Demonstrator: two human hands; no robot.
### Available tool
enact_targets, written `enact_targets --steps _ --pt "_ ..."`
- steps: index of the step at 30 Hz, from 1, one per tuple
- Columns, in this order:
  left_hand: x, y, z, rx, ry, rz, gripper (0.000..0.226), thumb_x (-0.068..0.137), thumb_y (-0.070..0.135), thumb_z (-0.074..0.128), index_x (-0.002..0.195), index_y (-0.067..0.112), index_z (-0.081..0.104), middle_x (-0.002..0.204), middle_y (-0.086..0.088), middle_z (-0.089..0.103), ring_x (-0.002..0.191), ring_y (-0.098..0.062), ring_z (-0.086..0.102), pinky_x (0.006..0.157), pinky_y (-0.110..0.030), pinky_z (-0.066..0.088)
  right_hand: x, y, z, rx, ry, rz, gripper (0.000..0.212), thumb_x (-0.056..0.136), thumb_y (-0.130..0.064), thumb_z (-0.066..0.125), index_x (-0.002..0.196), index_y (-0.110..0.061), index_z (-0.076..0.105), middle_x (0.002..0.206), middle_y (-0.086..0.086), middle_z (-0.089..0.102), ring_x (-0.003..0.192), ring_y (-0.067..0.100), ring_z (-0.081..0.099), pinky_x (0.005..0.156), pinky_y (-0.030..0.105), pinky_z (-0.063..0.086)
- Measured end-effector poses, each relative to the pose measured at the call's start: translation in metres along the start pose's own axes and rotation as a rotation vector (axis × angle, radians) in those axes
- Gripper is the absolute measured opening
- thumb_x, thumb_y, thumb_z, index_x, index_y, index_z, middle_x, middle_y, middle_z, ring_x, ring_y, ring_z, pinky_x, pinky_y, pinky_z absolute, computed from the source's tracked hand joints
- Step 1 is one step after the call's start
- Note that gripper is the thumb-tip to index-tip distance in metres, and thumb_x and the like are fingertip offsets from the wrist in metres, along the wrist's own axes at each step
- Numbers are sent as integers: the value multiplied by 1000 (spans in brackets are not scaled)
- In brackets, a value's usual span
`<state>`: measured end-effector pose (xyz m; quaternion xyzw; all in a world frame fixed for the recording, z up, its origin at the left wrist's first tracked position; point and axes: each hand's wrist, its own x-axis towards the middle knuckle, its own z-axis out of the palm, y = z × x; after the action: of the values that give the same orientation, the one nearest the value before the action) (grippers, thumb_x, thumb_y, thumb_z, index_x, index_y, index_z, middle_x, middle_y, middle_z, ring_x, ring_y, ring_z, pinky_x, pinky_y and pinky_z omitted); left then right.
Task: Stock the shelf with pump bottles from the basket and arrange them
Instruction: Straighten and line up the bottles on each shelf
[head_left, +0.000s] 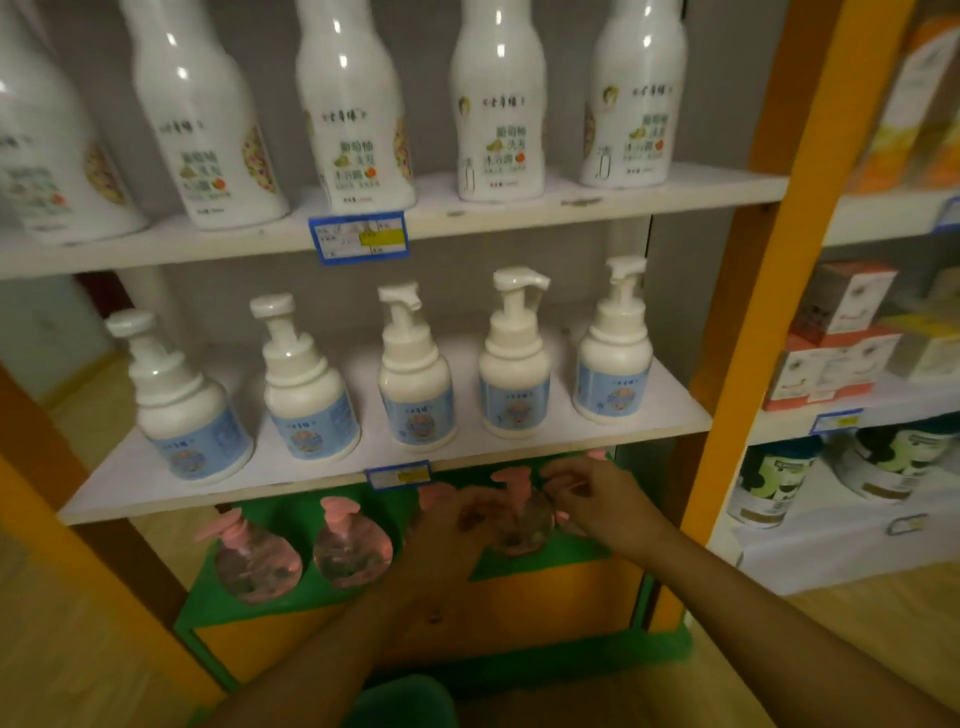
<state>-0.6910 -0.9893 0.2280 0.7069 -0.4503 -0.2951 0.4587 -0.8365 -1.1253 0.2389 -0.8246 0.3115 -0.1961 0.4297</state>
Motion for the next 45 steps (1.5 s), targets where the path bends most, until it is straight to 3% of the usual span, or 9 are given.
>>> enact_targets --steps 2,5,9,16,20,23,28,33,45 --pt "-3 26 -10 -27 11 28 26 93 6 52 94 26 67 89 9 71 73 6 65 61 -8 49 -6 -27 -24 21 52 -38 16 91 -17 57 102 -23 66 99 -2 70 89 17 68 82 37 57" --pt "-9 79 -24 -98 -3 126 22 95 11 50 103 24 66 95 13 71 86 6 66 64 -7 51 -10 -67 -64 0 159 -138 16 92 -18 57 102 -24 67 94 -10 69 84 3 66 81 29 57" --pt "-5 157 -38 -126 38 331 24 93 -4 48 103 11 64 98 -5 71 82 -3 69 74 -17 55 -18 -121 -107 -17 244 -220 18 93 -19 55 105 -24 67 93 -8 70 80 1 66 72 19 52" --pt "4 249 -43 -72 72 525 26 92 5 52 103 25 64 101 6 72 96 -1 66 83 -17 53 -24 -179 -157 10 335 -317 18 91 -18 57 105 -23 67 98 -4 68 86 9 65 80 28 56" --pt "24 275 -44 -31 140 499 32 92 9 53 119 25 56 122 6 63 115 -9 57 101 -32 47 -15 -187 -178 12 461 -349 22 91 -21 58 113 -20 65 110 -2 66 95 8 61 75 19 51" --pt "39 284 -43 70 137 440 51 88 11 57 134 25 42 137 4 50 122 -9 47 100 -29 42 -4 -188 -189 16 550 -353 35 91 -19 57 126 -19 54 120 0 60 103 12 58 70 13 46" --pt "59 289 -38 241 93 391 65 85 13 60 142 22 30 147 -1 40 117 -8 40 91 -26 34 16 -188 -196 -13 464 -223 63 90 -14 58 145 -22 29 147 4 40 125 26 50 91 37 48" --pt "68 286 -37 269 47 357 64 79 10 61 136 26 38 143 4 48 126 -17 50 107 -41 40 25 -183 -199 -7 361 -243 57 89 -11 57 141 -21 38 140 4 51 120 24 55 85 29 48" --pt "72 283 -38 227 57 344 72 77 8 58 143 22 35 148 2 42 134 -17 41 112 -43 34 28 -173 -201 25 381 -280 56 90 -11 56 141 -25 38 140 3 51 121 23 55 85 29 47"
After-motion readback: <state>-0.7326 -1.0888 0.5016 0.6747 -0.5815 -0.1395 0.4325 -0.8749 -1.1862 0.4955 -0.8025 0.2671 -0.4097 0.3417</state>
